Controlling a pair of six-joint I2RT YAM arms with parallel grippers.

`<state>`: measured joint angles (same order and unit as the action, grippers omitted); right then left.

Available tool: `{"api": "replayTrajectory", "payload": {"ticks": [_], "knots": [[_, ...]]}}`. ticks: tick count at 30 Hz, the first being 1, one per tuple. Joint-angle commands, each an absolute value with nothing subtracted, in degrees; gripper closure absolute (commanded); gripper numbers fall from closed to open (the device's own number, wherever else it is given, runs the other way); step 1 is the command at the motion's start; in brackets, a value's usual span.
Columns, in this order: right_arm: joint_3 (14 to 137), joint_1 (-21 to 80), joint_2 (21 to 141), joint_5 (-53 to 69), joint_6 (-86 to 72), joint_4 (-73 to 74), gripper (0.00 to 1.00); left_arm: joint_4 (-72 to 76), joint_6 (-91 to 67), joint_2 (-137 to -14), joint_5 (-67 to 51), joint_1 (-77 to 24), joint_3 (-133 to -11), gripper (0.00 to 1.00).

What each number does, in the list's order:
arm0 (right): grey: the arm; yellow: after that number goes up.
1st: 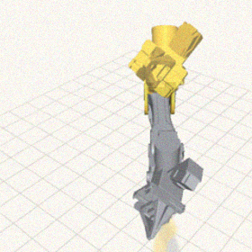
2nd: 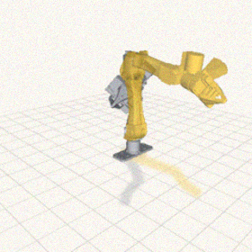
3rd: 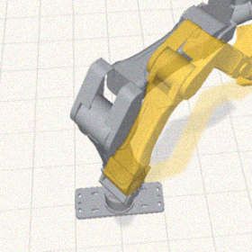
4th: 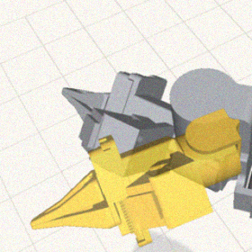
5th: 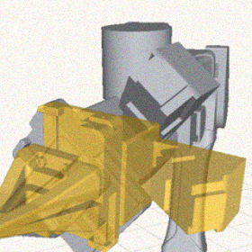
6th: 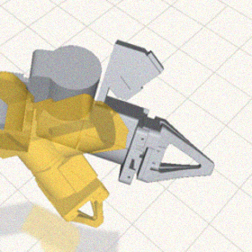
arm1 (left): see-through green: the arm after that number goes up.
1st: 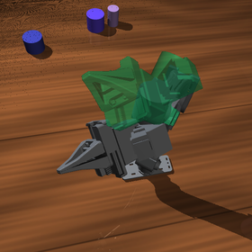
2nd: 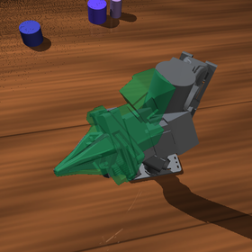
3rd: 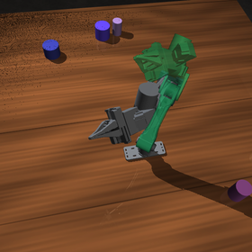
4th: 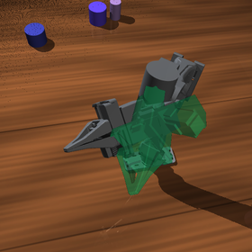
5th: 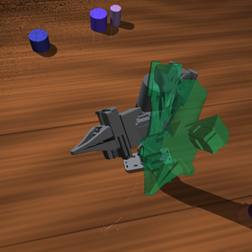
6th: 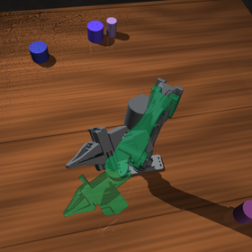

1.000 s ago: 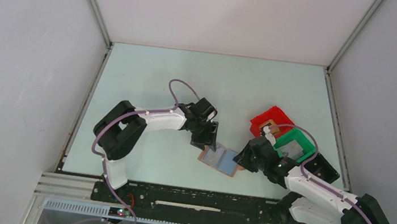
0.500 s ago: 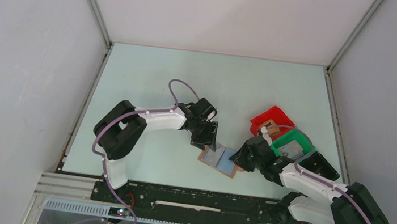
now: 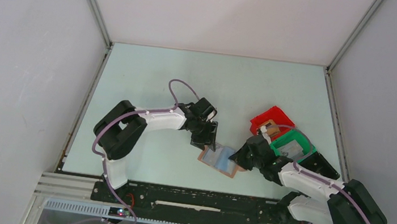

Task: Take the credit cards out of the card holder
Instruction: Remove the credit card from the card holder.

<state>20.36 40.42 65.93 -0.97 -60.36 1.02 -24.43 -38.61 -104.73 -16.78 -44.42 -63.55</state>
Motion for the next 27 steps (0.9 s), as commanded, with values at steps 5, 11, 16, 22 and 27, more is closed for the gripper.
{"api": "replayTrajectory", "payload": {"ticks": [5, 11, 16, 22, 27], "knots": [[22.55, 40.39, 53.85, -10.09, -57.49, 14.32, 0.66, -22.11, -38.38, -106.59, -16.12, -44.98, -59.33, 0.44], [23.77, 42.76, 46.93, -12.97, -58.17, 15.26, 0.61, -21.26, -37.48, -105.3, -19.04, -44.93, -58.24, 0.43], [26.53, 45.15, 54.03, -8.01, -58.06, 8.05, 0.7, -20.14, -38.36, -103.83, -19.39, -44.95, -56.68, 0.52], [25.83, 43.57, 66.23, -1.29, -60.83, -0.98, 0.78, -19.01, -38.89, -105.57, -20.03, -44.93, -56.15, 0.68], [23.73, 40.68, 70.63, 2.86, -61.94, -5.62, 0.83, -18.11, -39.52, -106.2, -20.82, -45.03, -55.15, 0.85]]}}
